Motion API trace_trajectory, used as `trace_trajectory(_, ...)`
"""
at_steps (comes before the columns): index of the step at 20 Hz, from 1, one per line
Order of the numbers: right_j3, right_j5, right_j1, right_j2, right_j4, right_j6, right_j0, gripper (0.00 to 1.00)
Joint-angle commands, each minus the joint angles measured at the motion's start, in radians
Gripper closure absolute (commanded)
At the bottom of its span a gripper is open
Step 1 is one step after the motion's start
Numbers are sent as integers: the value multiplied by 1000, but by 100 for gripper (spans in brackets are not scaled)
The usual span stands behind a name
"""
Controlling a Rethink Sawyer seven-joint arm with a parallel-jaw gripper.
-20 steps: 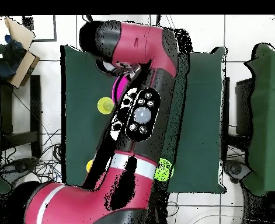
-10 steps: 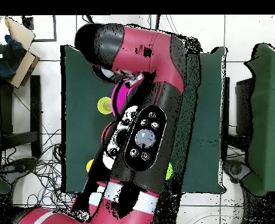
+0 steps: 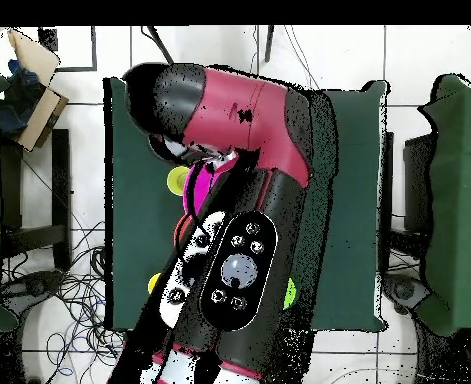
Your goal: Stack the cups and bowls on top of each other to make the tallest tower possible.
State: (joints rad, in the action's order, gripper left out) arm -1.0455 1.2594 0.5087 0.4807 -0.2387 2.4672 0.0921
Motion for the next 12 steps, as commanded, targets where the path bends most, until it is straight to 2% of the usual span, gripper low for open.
trace_trajectory(1, -203, -22, 80, -70, 43, 28, 53, 100)
trace_trajectory(2, -228, -7, 107, -61, 45, 31, 70, 100)
trace_trajectory(5, -249, -5, 119, -58, 44, 48, 81, 100)
trace_trajectory(12, -319, -122, 115, -67, 33, 93, 110, 100)
